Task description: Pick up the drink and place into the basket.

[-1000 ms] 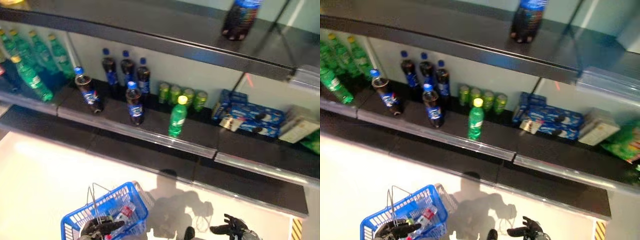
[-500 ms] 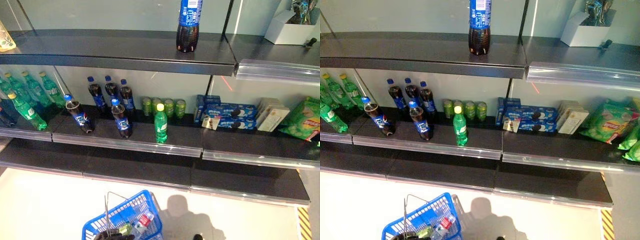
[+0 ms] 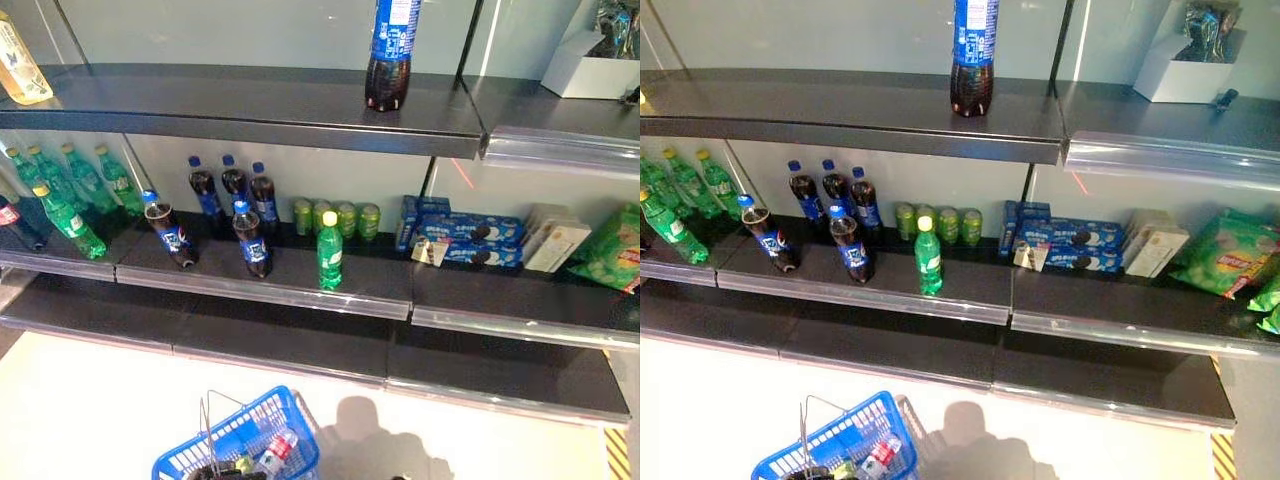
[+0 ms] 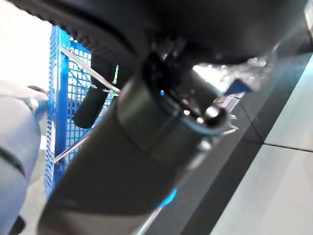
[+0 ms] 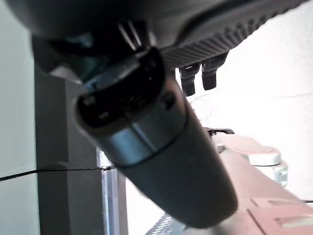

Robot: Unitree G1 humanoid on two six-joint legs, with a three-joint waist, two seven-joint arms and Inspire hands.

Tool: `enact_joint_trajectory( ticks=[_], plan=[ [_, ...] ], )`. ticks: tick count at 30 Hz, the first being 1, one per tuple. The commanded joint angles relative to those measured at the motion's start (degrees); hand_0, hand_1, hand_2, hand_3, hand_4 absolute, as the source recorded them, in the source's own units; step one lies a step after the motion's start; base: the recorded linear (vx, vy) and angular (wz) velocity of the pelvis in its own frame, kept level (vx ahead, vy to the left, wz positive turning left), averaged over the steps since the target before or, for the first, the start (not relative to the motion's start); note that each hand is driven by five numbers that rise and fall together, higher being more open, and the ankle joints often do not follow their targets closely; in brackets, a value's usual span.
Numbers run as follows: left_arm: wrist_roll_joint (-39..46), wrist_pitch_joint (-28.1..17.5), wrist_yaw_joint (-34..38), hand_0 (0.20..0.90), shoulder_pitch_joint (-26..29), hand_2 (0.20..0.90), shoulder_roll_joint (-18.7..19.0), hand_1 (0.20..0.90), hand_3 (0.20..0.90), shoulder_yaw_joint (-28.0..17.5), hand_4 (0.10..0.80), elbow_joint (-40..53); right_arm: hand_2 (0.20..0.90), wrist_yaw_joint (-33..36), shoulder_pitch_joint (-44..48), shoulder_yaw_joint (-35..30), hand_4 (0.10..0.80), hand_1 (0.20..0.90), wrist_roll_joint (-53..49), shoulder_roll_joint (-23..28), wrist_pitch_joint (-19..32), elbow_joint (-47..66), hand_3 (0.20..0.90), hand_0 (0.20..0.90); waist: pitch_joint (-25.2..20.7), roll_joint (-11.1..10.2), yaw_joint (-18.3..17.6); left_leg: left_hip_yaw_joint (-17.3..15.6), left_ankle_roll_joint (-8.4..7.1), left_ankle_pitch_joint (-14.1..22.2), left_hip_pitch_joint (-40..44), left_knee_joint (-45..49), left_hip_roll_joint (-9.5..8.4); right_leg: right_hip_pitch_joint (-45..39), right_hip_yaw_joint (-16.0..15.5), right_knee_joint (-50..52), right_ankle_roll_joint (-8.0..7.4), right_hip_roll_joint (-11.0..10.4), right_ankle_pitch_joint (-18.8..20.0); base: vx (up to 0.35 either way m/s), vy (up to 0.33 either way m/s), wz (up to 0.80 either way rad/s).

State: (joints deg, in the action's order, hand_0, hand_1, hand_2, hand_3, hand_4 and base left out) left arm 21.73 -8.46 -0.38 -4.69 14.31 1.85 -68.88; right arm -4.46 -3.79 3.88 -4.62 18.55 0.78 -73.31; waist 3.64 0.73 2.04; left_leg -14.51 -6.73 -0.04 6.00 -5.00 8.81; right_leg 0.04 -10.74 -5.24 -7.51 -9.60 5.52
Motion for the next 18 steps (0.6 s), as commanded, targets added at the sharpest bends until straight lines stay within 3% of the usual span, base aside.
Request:
enact_joint_trajectory(
  ticks=[1, 4, 9, 13, 18],
  plan=[
    [3.6, -8.1, 1.8, 0.300, 8.4, 0.300, 6.4, 0.300, 0.200, -1.8, 0.100, 5.0, 0.900, 0.6, 5.3, 1.0, 0.800, 0.900, -0.6, 2.1, -1.1, -2.8, 0.900, 0.900, 5.7, -1.6, 0.9, 1.9, 0.62, -0.7, -4.1, 0.1, -0.61, 0.1, -1.8, 1.0, -2.93, -3.4, -0.4, -0.218, -0.002, -0.10],
    [6.3, -8.9, 2.7, 0.300, 11.5, 0.300, 5.8, 0.300, 0.200, 0.0, 0.100, 6.7, 0.900, 1.7, 9.3, 2.1, 0.800, 0.900, -0.9, 3.6, -0.7, -2.6, 0.900, 0.900, 10.6, -1.1, 1.0, 3.4, 0.57, -2.2, -9.6, 0.9, -0.87, 6.2, -1.3, 2.6, -2.23, -3.0, 0.5, -0.347, 0.024, -0.07],
    [8.1, -8.6, 4.3, 0.300, 14.9, 0.300, 6.4, 0.300, 0.200, 2.4, 0.100, 9.5, 0.900, 3.5, 12.3, 3.0, 0.800, 0.900, -2.8, 5.3, 2.3, -0.2, 0.900, 0.900, 16.4, -1.2, 0.8, 6.8, 0.32, -1.2, -20.0, 13.2, -0.79, 14.1, -0.5, 12.0, -0.93, -4.4, -1.5, -0.282, -0.020, 0.02],
    [10.6, -8.7, 4.5, 0.300, 15.4, 0.300, 8.6, 0.300, 0.200, 3.8, 0.100, 10.3, 0.900, 3.1, 15.0, 5.0, 0.800, 0.900, -7.7, 7.3, 12.2, 5.8, 0.900, 0.900, 19.9, -1.9, 0.5, 9.9, 0.92, 4.8, -28.5, 28.9, -0.23, 22.8, 1.5, 26.2, 0.26, -6.6, -6.4, -0.204, -0.008, 0.01],
    [10.6, -9.3, 4.4, 0.300, 14.7, 0.300, 9.1, 0.300, 0.200, 4.0, 0.100, 10.8, 0.900, 4.1, 16.9, 7.0, 0.800, 0.900, -8.7, 9.2, 18.1, 19.0, 0.900, 0.900, 20.4, -1.9, 0.6, 10.3, 1.64, 7.1, -32.1, 33.4, -0.21, 27.8, 3.0, 33.2, 0.37, -6.9, -8.9, -0.070, 0.004, -0.11]
  ],
)
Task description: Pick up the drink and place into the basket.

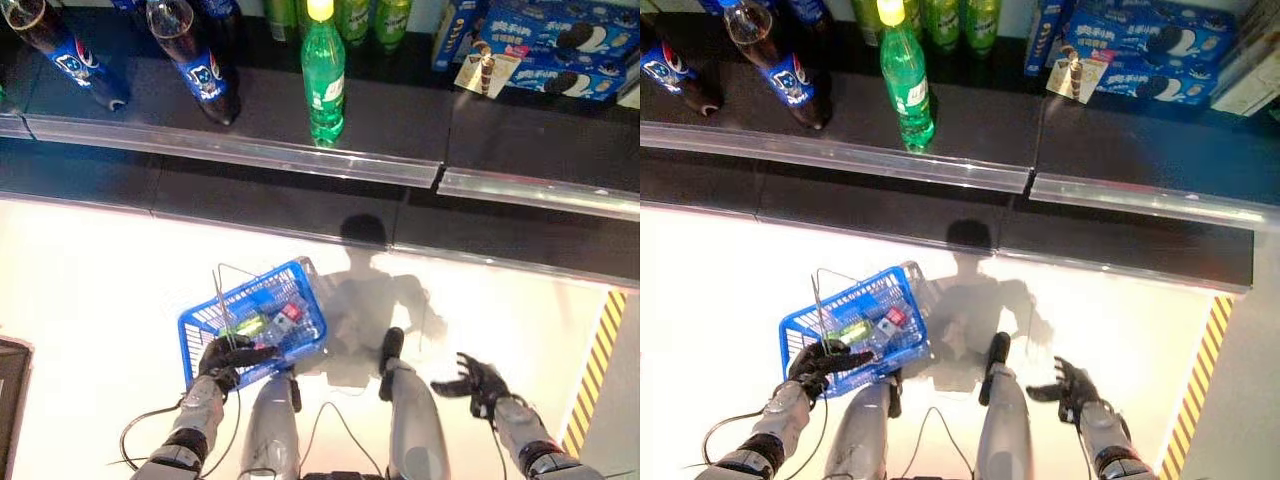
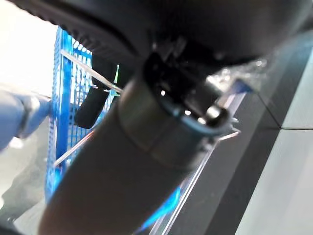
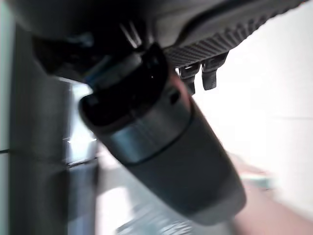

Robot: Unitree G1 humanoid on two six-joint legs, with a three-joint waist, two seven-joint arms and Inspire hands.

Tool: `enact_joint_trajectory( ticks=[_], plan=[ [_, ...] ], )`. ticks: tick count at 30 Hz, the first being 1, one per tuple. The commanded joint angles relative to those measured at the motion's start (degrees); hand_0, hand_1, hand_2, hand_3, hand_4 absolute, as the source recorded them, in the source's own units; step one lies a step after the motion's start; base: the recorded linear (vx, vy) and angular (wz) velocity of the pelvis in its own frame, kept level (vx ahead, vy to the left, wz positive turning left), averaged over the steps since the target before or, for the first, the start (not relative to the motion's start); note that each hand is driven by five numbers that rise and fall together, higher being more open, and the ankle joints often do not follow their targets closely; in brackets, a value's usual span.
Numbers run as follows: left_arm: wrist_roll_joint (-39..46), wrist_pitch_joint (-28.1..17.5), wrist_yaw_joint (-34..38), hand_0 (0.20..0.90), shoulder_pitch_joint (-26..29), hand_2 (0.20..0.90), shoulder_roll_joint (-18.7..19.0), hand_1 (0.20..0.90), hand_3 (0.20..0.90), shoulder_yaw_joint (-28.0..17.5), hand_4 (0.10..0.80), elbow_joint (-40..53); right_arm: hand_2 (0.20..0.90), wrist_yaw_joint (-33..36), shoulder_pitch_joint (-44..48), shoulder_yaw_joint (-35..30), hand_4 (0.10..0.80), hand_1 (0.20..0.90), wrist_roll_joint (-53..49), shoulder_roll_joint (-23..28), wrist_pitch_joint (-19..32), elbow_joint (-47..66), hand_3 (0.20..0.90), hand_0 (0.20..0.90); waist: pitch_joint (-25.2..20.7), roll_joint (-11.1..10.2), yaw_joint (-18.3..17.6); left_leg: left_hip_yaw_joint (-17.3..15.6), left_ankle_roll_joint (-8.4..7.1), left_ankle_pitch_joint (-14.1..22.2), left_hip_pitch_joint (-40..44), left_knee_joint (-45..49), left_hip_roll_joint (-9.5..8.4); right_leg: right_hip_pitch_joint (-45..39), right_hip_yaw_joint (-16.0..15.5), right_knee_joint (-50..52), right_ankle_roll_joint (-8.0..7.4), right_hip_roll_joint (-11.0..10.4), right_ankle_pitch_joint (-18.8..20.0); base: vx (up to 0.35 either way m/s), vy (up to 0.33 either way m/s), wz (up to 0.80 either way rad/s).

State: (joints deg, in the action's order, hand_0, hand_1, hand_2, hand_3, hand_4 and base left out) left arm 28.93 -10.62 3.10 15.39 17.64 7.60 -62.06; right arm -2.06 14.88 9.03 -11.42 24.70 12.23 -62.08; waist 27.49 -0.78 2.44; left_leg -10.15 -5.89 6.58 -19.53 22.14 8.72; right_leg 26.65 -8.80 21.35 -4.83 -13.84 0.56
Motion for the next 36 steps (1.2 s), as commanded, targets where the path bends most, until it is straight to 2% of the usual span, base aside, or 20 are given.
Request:
enact_joint_trajectory(
  ticks=[1, 8, 15, 20, 27, 36],
  plan=[
    [3.6, -6.9, 1.1, 0.300, -5.4, 0.300, 5.8, 0.300, 0.200, -1.6, 0.100, 4.8, 0.900, 2.3, -1.5, 2.2, 0.800, 0.900, -1.4, 3.4, 6.6, 12.1, 0.900, 0.900, -3.3, -0.3, 0.1, 6.2, 0.76, 0.6, -7.0, 6.5, -0.27, 1.9, 1.4, 7.2, -2.41, -2.6, -4.0, -0.049, 0.012, -0.11],
    [6.0, -8.1, 1.7, 0.300, -5.8, 0.300, 5.8, 0.300, 0.200, -0.9, 0.100, 7.4, 0.900, 5.6, 2.1, 4.4, 0.800, 0.900, 6.8, 6.8, 8.7, 39.2, 0.900, 0.900, -2.9, -0.4, -0.4, 6.7, 1.18, -0.5, -6.9, 4.2, -1.38, 3.6, 2.2, 6.3, -3.43, -2.6, -2.9, -0.071, 0.021, 0.03],
    [5.7, -8.7, 0.9, 0.300, -4.5, 0.300, 5.9, 0.300, 0.200, -1.4, 0.100, 4.7, 0.900, 4.7, 9.1, 7.3, 0.800, 0.900, 11.4, 11.6, 8.9, 56.0, 0.900, 0.900, -2.5, -1.0, 0.3, 7.3, 1.20, -1.5, -5.2, 2.3, -1.44, 1.6, 1.1, 4.8, -3.74, -2.4, -2.7, -0.012, -0.002, 0.06],
    [4.6, -8.5, 0.5, 0.300, -3.6, 0.300, 6.1, 0.300, 0.200, -0.8, 0.100, 4.7, 0.900, 6.3, 16.4, 9.2, 0.800, 0.900, 11.3, 12.9, 7.0, 60.5, 0.900, 0.900, -1.8, -1.7, 1.6, 7.8, 0.98, -1.8, -4.2, 1.4, -1.08, -0.4, -0.3, 3.1, -3.72, -2.1, -2.4, 0.005, -0.050, 0.06],
    [4.1, -7.6, 1.0, 0.300, -3.4, 0.300, 6.0, 0.300, 0.200, 0.4, 0.100, 6.7, 0.900, 8.6, 21.7, 9.2, 0.800, 0.900, 9.9, 14.1, 5.7, 62.8, 0.900, 0.900, -0.7, -1.6, 3.2, 8.6, 1.01, -2.1, -3.7, 1.1, -1.05, -2.4, -2.1, 1.8, -3.45, -2.2, -2.3, 0.022, -0.013, 0.08],
    [3.0, -6.4, 0.9, 0.300, -3.1, 0.300, 5.8, 0.300, 0.200, 1.9, 0.100, 8.0, 0.900, 14.1, 27.4, 7.7, 0.800, 0.900, 7.7, 13.7, 5.2, 58.8, 0.900, 0.900, 0.5, -1.1, 4.6, 9.2, 1.04, -1.7, -3.0, 2.0, -1.07, -4.2, -3.2, 2.1, -3.35, -3.3, -2.5, 0.058, -0.003, 0.05]
  ],
)
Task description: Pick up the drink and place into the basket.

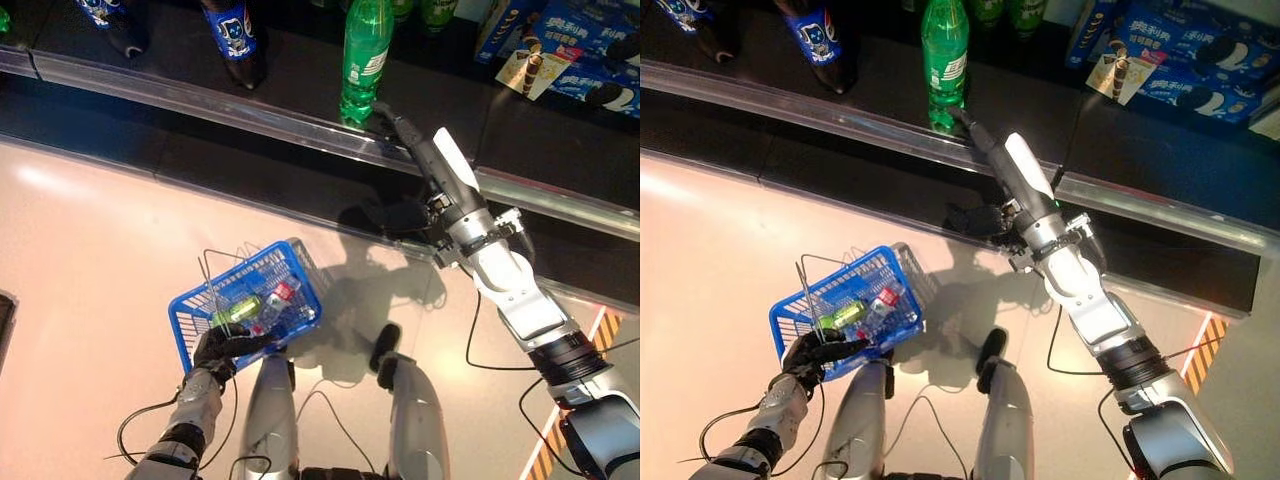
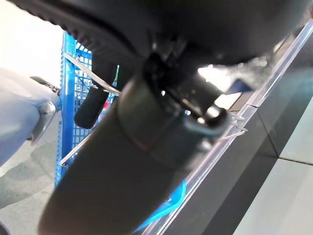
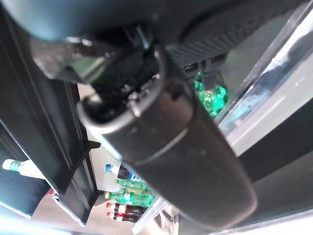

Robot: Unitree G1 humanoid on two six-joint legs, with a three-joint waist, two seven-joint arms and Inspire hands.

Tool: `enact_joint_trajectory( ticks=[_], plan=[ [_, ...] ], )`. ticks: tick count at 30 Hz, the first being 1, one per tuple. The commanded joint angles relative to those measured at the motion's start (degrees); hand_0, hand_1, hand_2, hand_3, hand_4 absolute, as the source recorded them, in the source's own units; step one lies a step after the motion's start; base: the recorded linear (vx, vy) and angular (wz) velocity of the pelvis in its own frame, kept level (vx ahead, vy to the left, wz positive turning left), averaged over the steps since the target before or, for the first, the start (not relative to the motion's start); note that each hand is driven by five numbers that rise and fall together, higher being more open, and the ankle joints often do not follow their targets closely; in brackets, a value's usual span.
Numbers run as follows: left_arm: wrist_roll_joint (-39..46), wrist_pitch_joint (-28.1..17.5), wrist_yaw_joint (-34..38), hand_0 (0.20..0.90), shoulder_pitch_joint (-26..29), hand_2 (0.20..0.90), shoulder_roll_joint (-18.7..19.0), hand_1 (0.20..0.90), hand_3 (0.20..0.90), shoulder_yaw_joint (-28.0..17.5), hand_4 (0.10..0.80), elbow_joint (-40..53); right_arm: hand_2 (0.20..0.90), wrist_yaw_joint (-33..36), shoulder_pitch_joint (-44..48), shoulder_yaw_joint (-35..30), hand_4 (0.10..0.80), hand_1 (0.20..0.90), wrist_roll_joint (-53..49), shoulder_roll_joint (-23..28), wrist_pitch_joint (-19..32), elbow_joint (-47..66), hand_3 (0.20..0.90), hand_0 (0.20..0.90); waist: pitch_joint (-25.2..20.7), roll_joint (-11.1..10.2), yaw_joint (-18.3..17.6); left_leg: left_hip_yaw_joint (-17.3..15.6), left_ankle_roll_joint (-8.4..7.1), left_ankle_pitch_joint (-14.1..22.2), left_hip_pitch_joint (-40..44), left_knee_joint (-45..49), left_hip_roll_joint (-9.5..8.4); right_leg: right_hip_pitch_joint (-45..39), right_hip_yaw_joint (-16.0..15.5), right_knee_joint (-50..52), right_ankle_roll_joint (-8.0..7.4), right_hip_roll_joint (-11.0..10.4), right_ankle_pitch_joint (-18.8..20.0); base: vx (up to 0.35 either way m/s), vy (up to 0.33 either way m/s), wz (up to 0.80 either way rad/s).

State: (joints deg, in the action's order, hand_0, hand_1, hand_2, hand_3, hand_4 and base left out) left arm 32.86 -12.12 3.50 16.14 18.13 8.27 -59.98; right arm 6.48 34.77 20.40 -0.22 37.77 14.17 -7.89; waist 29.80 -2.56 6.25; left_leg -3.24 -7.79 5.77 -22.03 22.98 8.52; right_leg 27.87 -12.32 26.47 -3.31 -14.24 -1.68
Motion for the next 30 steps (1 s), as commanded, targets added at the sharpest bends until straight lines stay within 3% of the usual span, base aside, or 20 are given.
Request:
enact_joint_trajectory(
  ticks=[1, 15, 23, 30],
  plan=[
    [-0.9, -4.9, 0.6, 0.300, -3.9, 0.300, 5.3, 0.300, 0.200, 1.3, 0.100, 6.0, 0.900, 5.7, 7.7, -3.7, 0.800, 0.900, -3.6, 0.7, 3.2, 4.5, 0.900, 0.900, -1.7, 0.7, 0.9, 2.3, 2.94, -0.9, -0.4, 1.2, -0.87, -5.5, 0.2, -3.0, -4.88, -2.9, -0.2, 0.052, 0.003, 0.02],
    [-1.6, -2.0, 1.5, 0.300, -3.5, 0.300, 5.6, 0.300, 0.200, 3.7, 0.100, 9.5, 0.900, 10.8, 14.6, -5.1, 0.800, 0.900, -8.7, 0.6, 1.0, -5.5, 0.900, 0.900, -0.3, 1.2, 2.8, 3.3, 3.30, -1.0, 0.4, 0.6, -1.64, -7.5, -1.4, -4.4, -4.73, -3.2, 0.3, 0.028, -0.005, 0.06],
    [-3.7, 1.1, 2.6, 0.300, -2.8, 0.300, 6.7, 0.300, 0.200, 4.2, 0.100, 4.8, 0.900, 12.0, 18.6, -5.3, 0.800, 0.900, -14.9, 0.5, -0.2, -11.2, 0.900, 0.900, 0.0, 0.9, 3.5, 3.4, 3.29, -1.4, 0.8, 0.0, -1.39, -8.4, -2.4, -5.2, -4.59, -3.0, 0.3, 0.000, -0.004, 0.00],
    [-4.5, 1.0, 2.2, 0.300, -3.7, 0.300, 6.6, 0.300, 0.200, 4.2, 0.100, 2.3, 0.900, 12.3, 20.8, -5.0, 0.800, 0.900, -19.9, 0.7, -0.7, -15.1, 0.900, 0.900, 0.0, 1.0, 4.1, 3.1, 3.15, -1.8, 1.6, -1.2, -1.36, -9.5, -2.9, -6.5, -4.36, -2.8, 0.4, 0.002, 0.003, 0.04]
  ],
)
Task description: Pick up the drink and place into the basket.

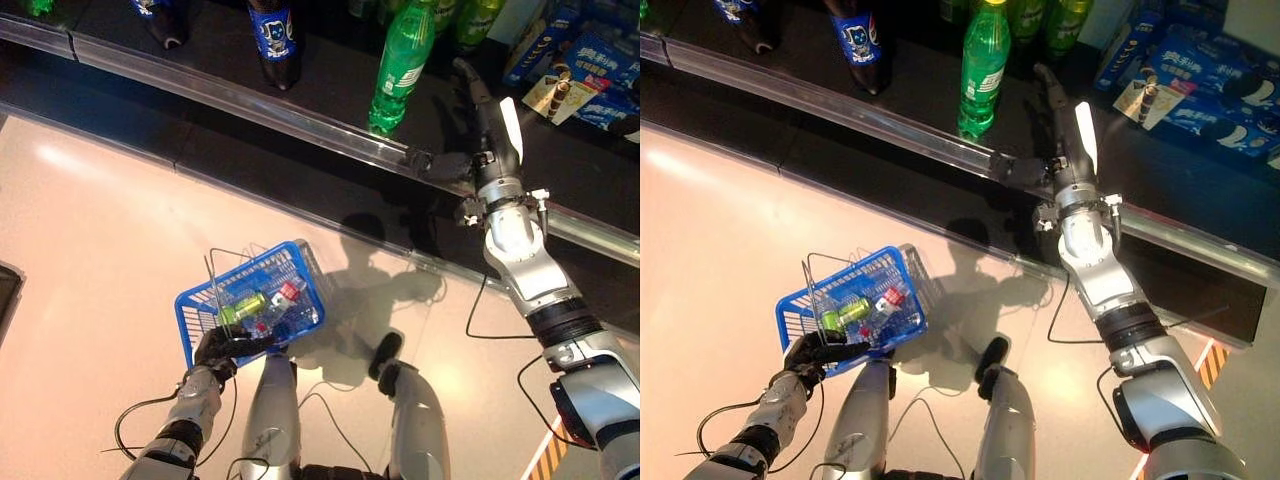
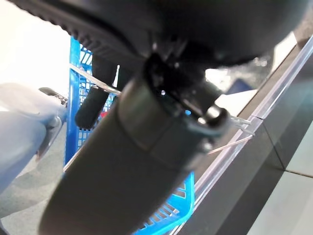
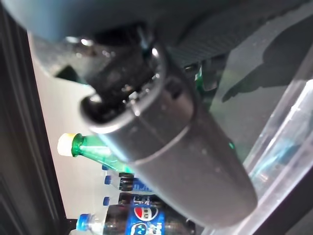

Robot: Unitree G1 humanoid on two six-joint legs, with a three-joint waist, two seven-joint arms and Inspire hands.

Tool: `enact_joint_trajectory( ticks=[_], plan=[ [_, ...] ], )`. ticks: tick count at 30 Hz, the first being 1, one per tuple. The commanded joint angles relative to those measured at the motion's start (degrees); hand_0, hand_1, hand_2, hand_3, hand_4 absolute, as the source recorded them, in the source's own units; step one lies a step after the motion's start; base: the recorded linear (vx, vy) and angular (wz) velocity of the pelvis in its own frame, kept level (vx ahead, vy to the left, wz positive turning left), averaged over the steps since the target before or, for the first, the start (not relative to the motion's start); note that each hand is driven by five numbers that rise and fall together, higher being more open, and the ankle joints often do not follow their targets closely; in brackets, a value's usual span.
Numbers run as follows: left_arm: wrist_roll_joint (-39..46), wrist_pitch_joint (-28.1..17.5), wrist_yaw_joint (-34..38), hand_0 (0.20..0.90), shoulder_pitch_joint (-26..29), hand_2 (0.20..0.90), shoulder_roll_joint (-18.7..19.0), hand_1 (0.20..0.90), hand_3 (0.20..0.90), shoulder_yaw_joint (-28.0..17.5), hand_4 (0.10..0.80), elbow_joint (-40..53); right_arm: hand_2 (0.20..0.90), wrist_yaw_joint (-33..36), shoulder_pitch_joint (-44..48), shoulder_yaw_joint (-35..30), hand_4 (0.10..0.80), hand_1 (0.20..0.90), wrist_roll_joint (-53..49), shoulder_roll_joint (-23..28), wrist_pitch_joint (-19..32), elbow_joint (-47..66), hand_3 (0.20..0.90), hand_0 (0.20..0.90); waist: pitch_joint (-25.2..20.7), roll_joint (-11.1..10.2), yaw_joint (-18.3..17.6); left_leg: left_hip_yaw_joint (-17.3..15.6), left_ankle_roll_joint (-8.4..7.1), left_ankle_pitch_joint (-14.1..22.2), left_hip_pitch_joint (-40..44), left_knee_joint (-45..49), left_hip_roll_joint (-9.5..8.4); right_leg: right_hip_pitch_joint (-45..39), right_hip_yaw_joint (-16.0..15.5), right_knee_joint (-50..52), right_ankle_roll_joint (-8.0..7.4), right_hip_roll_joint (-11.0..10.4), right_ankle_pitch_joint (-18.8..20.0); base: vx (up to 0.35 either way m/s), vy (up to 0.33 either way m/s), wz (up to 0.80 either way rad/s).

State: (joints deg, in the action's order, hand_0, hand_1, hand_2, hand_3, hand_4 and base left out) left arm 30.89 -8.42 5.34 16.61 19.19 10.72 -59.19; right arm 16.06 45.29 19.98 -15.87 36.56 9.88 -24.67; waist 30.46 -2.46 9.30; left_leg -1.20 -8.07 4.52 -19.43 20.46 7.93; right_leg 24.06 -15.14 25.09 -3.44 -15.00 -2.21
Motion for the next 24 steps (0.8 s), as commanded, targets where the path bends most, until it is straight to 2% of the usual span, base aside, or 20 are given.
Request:
enact_joint_trajectory(
  ticks=[1, 11, 24],
  plan=[
    [-2.5, -2.9, 0.2, 0.300, -4.4, 0.300, 5.6, 0.300, 0.200, 1.9, 0.100, 1.6, 0.900, 2.3, 10.9, -4.7, 0.800, 0.900, -6.1, 2.0, 3.6, 0.4, 0.900, 0.900, -0.7, 1.0, 1.3, 1.0, 3.40, -0.7, -1.0, 1.2, -0.73, -5.7, -0.3, -5.3, -4.20, -2.1, 1.0, 0.000, 0.000, 0.00],
    [-1.6, -3.0, -0.8, 0.300, -4.1, 0.300, 6.1, 0.300, 0.200, 3.6, 0.100, 3.5, 0.900, -0.4, 16.3, -4.4, 0.800, 0.900, -16.8, 1.0, 1.5, -7.2, 0.900, 0.900, -0.7, 1.4, 2.6, 1.1, 3.40, -1.2, -0.8, 0.0, -0.91, -6.6, -1.4, -6.9, -4.25, -2.2, 1.6, 0.000, 0.000, 0.00],
    [-1.4, -2.3, -0.7, 0.300, -4.7, 0.300, 7.0, 0.300, 0.200, 5.3, 0.100, 5.1, 0.900, -3.6, 23.2, -2.4, 0.800, 0.900, -24.8, 0.7, -1.3, -14.6, 0.900, 0.900, -0.7, 2.0, 4.5, 1.5, 3.26, -1.6, -0.2, -1.1, -1.36, -8.2, -2.9, -8.2, -4.22, -2.6, 1.9, 0.013, -0.001, 0.02]
  ],
)
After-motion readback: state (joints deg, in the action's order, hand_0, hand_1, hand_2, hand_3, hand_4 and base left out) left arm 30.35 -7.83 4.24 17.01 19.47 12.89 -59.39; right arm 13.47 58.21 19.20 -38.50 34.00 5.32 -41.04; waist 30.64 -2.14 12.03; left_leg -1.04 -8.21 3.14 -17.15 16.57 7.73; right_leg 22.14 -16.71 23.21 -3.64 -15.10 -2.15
